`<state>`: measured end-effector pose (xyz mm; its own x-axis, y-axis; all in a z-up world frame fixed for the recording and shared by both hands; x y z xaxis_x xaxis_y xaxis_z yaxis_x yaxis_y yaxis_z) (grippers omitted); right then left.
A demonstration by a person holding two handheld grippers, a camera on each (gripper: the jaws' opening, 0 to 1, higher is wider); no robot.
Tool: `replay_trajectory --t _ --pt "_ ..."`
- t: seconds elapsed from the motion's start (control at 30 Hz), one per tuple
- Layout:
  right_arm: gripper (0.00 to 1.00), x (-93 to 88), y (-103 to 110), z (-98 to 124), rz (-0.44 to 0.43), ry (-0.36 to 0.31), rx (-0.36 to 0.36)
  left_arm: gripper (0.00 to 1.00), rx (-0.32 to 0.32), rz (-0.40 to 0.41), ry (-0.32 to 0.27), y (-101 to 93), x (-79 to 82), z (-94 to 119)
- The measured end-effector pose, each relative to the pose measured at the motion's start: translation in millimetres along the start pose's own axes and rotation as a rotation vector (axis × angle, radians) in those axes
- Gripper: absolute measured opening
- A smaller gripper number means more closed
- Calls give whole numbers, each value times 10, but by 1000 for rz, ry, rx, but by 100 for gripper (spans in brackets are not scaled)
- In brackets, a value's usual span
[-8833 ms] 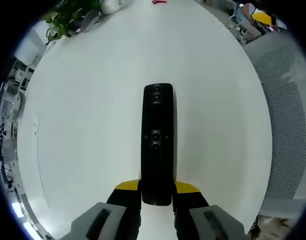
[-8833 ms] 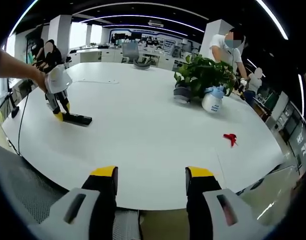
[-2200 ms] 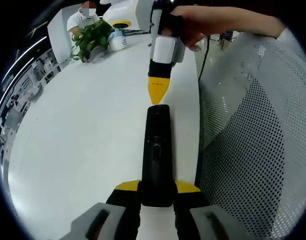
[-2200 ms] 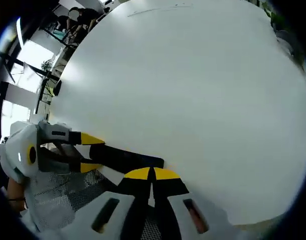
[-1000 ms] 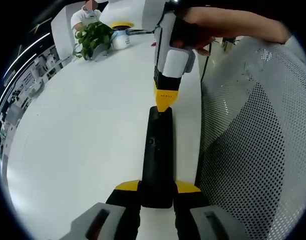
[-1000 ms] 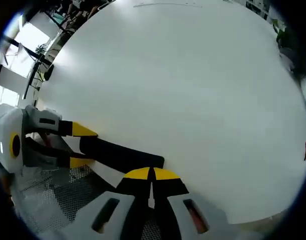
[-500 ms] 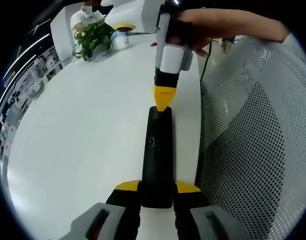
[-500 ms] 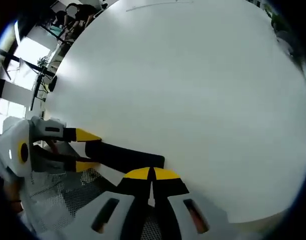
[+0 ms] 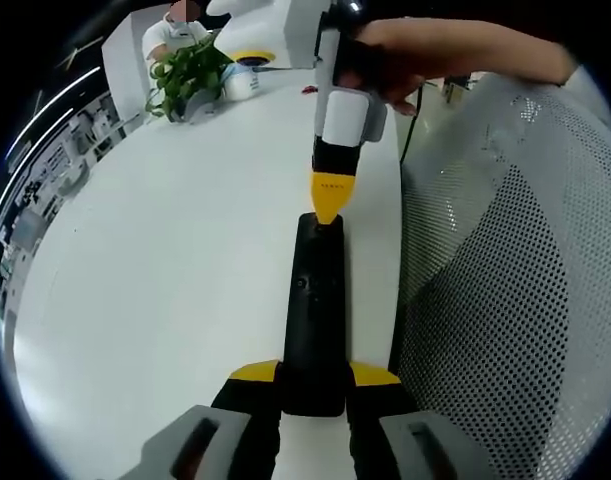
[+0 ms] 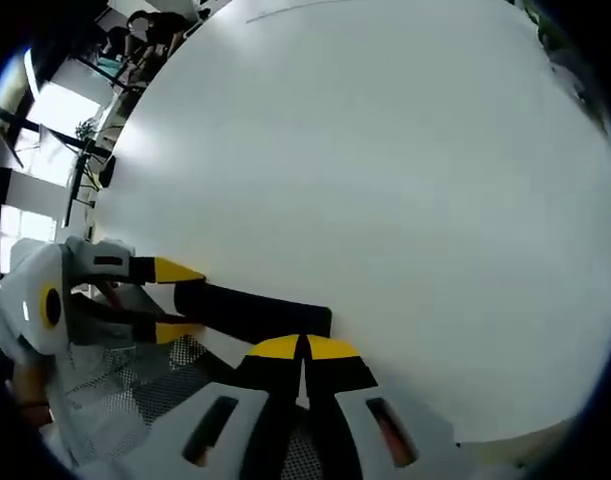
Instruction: Press the specified remote control buttons in sequence, fully releasing each button before pressing the next.
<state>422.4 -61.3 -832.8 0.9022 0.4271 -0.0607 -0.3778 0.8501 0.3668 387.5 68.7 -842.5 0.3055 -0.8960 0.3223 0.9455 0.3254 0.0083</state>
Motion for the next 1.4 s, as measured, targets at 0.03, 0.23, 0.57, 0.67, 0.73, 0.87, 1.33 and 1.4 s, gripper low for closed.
replay_trajectory --t 0.03,0.23,0.57,0.67,0.73,0.87,1.33,1.4 --pt "0 -3 5 -2 -1 2 4 24 0 -1 0 -1 1 2" --pt "0 7 21 -8 -3 -1 19 24 -1 -5 0 0 1 2" --pt "0 11 58 -28 11 6 34 24 -3 -4 1 -3 0 3" --pt "0 11 60 -30 20 7 29 24 -3 -5 4 -2 0 0" --pt "0 13 71 -32 42 6 10 24 -3 -8 5 -2 2 1" --pt "0 10 70 -32 66 1 -4 24 -5 -7 3 0 1 0" --pt "0 18 70 -37 76 11 -48 25 -3 -7 5 1 2 -3" --pt "0 3 59 -32 55 -2 -28 25 -1 -7 5 -2 3 -2"
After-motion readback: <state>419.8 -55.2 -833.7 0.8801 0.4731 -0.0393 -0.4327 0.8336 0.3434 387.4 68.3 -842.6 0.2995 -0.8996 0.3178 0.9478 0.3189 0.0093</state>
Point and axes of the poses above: the point that each gripper's makers call its tool centre point, and the gripper's own axes: z roughly backward along the fingers, y roughly to its left, x roughly out of its top, the point moved 4 cm from there along z, roughly backward along the fingers, and after that the axes turned 12 degrees about y, right-handed, at the moved point
